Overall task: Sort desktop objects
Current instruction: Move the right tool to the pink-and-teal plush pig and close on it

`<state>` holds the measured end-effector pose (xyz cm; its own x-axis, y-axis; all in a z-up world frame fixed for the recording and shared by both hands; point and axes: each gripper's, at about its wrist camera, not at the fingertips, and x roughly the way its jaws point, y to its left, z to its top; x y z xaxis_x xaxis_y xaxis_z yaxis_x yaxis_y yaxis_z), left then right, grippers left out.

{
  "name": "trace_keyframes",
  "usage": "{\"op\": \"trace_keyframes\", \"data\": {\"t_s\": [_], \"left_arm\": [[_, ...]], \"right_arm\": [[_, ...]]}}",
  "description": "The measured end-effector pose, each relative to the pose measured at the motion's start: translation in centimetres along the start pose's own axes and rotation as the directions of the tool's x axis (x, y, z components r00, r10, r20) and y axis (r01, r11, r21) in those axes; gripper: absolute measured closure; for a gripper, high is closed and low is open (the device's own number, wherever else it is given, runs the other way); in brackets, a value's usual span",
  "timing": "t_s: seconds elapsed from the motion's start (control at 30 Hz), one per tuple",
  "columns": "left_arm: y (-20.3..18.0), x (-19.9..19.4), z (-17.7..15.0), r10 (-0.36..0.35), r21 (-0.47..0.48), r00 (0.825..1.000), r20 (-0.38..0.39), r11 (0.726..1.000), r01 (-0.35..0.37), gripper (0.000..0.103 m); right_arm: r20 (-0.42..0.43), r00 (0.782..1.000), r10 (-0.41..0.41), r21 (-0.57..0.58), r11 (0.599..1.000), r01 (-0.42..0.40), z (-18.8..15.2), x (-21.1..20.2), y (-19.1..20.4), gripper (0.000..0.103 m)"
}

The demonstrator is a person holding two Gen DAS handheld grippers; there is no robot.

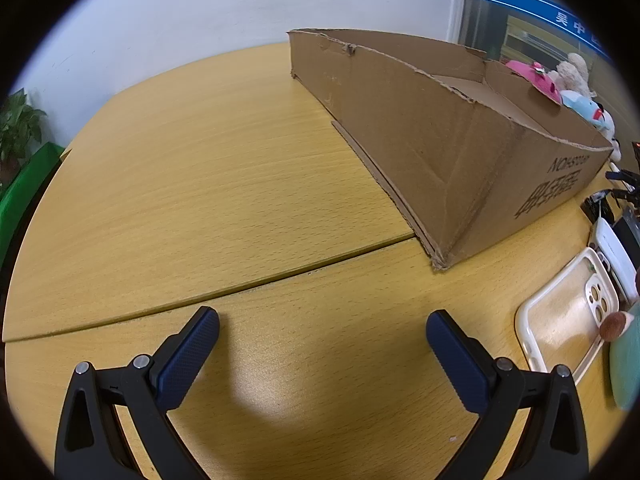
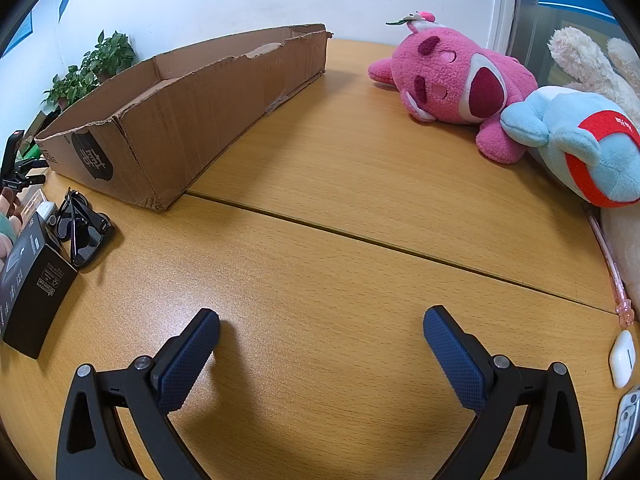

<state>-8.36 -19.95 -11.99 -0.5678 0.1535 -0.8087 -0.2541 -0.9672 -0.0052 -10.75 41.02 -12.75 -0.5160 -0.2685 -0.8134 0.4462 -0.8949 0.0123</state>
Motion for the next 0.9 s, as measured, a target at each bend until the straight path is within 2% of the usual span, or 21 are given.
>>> {"op": "trace_keyframes", "data": {"t_s": [0.13, 0.23, 0.27, 0.33, 0.37, 0.4, 0.47, 0.53, 0.63, 0.7, 0.73, 0.77, 0.83, 0.87, 0.9], "left_arm": [[-1.2, -0.6, -1.4, 0.069, -0.098, 0.998, -0.005, 0.993, -0.07, 0.0], [-3.1, -1.2, -2.6, 0.077, -0.108, 0.996, -0.035, 0.991, -0.08, 0.0], [-3.7, -1.8, -3.1, 0.104, -0.128, 0.994, -0.035, 0.986, -0.108, 0.0], [-4.1, -3.3, -3.5, 0.158, -0.16, 0.987, 0.005, 0.975, -0.155, 0.0], [-4.9, -5.0, -3.8, 0.161, -0.184, 0.986, 0.051, 0.972, -0.149, 0.0], [-5.5, -6.2, -3.9, 0.151, -0.201, 0.985, 0.08, 0.971, -0.132, 0.0], [-6.8, -9.0, -4.0, 0.133, -0.261, 0.985, 0.113, 0.96, -0.099, 0.0], [-8.2, -11.7, -4.0, 0.072, -0.298, 0.989, 0.127, 0.954, -0.031, 0.0], [-11.9, -14.4, -3.5, -0.086, -0.315, 0.978, 0.19, 0.938, 0.143, 0.0], [-13.9, -15.0, -3.3, -0.232, -0.322, 0.942, 0.241, 0.897, 0.304, 0.0], [-14.7, -15.1, -3.3, -0.28, -0.329, 0.925, 0.255, 0.875, 0.356, 0.0], [-15.7, -14.6, -3.3, -0.339, -0.347, 0.903, 0.265, 0.84, 0.418, 0.0], [-16.2, -13.0, -3.5, -0.407, -0.375, 0.877, 0.256, 0.794, 0.478, 0.0], [-16.8, -11.6, -3.6, -0.458, -0.394, 0.856, 0.238, 0.761, 0.516, 0.001], [-16.9, -10.7, -3.7, -0.481, -0.408, 0.849, 0.217, 0.745, 0.527, 0.001]], "right_arm": [[-0.002, 0.999, -0.053, 0.073, 0.996, 0.053, -0.1, 0.1, 0.5, 0.0], [-0.007, 0.996, -0.092, 0.127, 0.988, 0.092, -0.4, -0.1, 0.7, 0.0], [-0.016, 0.994, -0.11, 0.15, 0.982, 0.111, -0.3, -0.2, 0.6, 0.0], [-0.06, 0.986, -0.155, 0.224, 0.961, 0.165, -0.4, -0.6, 1.2, 0.0], [-0.07, 0.984, -0.164, 0.242, 0.954, 0.176, -0.6, -1.0, 2.0, 0.0], [-0.051, 0.986, -0.162, 0.242, 0.955, 0.169, -0.7, -2.0, 3.1, 0.0], [0.05, 0.99, -0.134, 0.221, 0.968, 0.12, -0.8, -4.9, 6.0, 0.0], [0.133, 0.989, -0.071, 0.194, 0.98, 0.044, -0.9, -7.8, 9.3, 0.0], [0.163, 0.984, 0.076, 0.077, 0.993, -0.089, -0.6, -11.3, 15.3, 0.0], [0.177, 0.97, 0.166, -0.03, 0.986, -0.164, -0.4, -13.1, 19.5, 0.0], [0.179, 0.957, 0.229, -0.09, 0.972, -0.216, -0.5, -13.8, 21.8, 0.0], [0.166, 0.939, 0.3, -0.141, 0.95, -0.278, -0.6, -14.2, 23.9, 0.0], [0.121, 0.907, 0.404, -0.204, 0.904, -0.376, -1.0, -14.2, 27.1, 0.0], [0.098, 0.894, 0.438, -0.229, 0.884, -0.408, -1.3, -14.0, 28.6, 0.0], [0.076, 0.885, 0.46, -0.252, 0.867, -0.43, -1.7, -13.6, 30.1, 0.0]]}}
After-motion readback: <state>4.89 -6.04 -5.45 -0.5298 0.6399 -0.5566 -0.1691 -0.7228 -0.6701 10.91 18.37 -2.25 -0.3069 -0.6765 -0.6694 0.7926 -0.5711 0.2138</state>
